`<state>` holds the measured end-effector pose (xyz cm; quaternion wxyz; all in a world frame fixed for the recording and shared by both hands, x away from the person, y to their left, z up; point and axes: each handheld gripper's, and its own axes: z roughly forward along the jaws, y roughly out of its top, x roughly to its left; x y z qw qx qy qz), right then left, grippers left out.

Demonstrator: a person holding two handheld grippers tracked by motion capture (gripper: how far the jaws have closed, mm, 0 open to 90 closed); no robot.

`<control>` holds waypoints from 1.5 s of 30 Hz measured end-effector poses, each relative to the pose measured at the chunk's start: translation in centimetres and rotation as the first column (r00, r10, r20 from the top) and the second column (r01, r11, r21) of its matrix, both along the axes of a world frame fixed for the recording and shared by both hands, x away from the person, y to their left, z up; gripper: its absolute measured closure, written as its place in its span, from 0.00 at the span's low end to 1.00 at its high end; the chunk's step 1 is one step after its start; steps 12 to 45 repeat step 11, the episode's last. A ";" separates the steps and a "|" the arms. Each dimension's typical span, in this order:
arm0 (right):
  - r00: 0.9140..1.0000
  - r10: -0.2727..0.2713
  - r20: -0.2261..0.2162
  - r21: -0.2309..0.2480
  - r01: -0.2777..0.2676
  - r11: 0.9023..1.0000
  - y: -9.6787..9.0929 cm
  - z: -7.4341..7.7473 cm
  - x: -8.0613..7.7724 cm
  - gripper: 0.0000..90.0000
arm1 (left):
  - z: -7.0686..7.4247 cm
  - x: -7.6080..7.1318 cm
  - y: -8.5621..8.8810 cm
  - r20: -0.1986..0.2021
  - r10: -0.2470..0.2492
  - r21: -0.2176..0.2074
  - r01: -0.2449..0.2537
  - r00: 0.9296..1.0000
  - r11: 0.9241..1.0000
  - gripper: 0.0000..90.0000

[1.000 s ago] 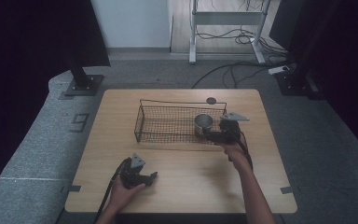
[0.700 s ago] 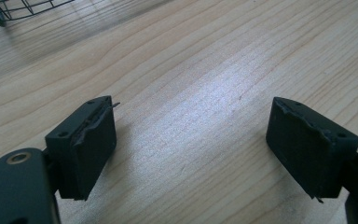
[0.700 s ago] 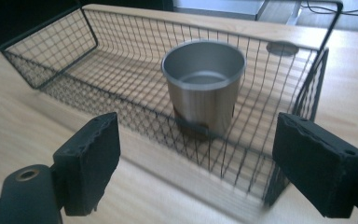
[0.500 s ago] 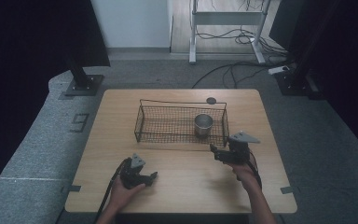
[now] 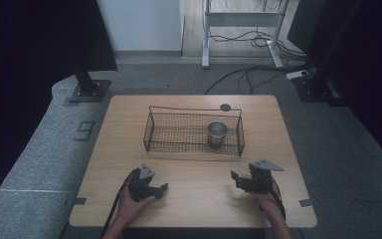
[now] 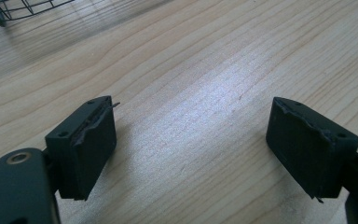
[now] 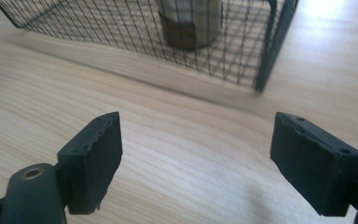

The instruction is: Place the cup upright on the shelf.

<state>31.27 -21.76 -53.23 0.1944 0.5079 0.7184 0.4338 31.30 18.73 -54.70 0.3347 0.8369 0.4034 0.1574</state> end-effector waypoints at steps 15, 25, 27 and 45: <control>1.000 -0.014 -0.021 -0.014 0.014 1.000 -0.6 -0.9 0.3 0.19 | 0.0 0.0 0.0 0.000 0.000 0.000 0.000 1.000 1.000 0.18; 1.000 -0.014 -0.021 -0.014 0.014 1.000 -0.6 -0.9 0.3 0.19 | 0.0 0.0 0.0 0.000 0.000 0.000 0.000 1.000 1.000 0.18; 1.000 -0.014 -0.021 -0.014 0.014 1.000 -0.6 -0.9 0.3 0.19 | 0.0 0.0 0.0 0.000 0.000 0.000 0.000 1.000 1.000 0.18; 1.000 -0.014 -0.021 -0.014 0.014 1.000 -0.6 -0.9 0.3 0.19 | 0.0 0.0 0.0 0.000 0.000 0.000 0.000 1.000 1.000 0.18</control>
